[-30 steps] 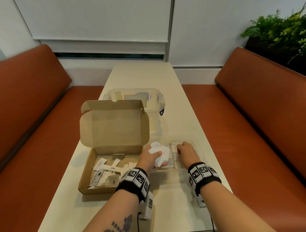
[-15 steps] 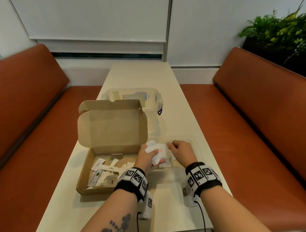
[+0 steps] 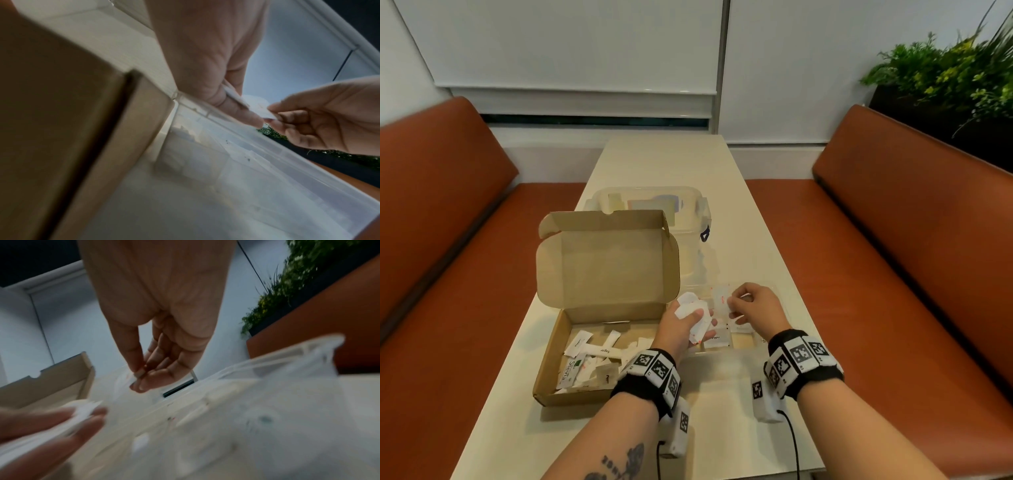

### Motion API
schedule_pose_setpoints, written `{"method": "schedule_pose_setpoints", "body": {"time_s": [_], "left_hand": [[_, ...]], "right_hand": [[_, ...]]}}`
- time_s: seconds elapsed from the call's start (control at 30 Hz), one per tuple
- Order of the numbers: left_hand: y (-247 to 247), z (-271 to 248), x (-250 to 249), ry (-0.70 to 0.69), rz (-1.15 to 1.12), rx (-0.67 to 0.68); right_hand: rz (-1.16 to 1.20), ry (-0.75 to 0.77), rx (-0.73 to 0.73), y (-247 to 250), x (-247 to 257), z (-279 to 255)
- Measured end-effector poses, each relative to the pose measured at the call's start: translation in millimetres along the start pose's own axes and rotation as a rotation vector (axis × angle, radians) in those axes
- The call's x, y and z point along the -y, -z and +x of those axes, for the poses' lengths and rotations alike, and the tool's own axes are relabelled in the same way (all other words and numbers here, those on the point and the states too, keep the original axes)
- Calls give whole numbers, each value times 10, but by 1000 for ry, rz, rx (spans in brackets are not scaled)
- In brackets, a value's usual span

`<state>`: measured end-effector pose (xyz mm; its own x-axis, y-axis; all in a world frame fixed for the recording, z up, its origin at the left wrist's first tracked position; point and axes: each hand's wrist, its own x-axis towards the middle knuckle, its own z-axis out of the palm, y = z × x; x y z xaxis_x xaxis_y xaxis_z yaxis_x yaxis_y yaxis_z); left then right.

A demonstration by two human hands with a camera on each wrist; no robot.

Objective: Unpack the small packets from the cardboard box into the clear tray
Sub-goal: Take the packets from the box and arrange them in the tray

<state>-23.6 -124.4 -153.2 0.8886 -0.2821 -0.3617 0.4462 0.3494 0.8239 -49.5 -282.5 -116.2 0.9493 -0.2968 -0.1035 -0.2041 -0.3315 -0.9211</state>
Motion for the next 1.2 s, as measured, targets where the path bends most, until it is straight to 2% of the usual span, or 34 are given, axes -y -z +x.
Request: {"method": "schedule_pose_setpoints", "body": {"time_s": [0.1,0.2,0.3,0.67,1.07,1.2], "left_hand": [[10,25,23,-9,-17,8],[19,40,43,-11,-19,9],[23,54,50,-11,-7,7],[42,83,57,7,46,21],[52,85,68,14,67,38],[42,74,55,19,73,23]], "right_hand": [[-244,49,-30,208,-28,84],[-583,103,26,307,-87,160],[-700,106,60,250,-169,187],[-850,131,96,48,-360,269],[-908,159,96,-48,-451,233],[-842,174,57,-60,-441,213]]}}
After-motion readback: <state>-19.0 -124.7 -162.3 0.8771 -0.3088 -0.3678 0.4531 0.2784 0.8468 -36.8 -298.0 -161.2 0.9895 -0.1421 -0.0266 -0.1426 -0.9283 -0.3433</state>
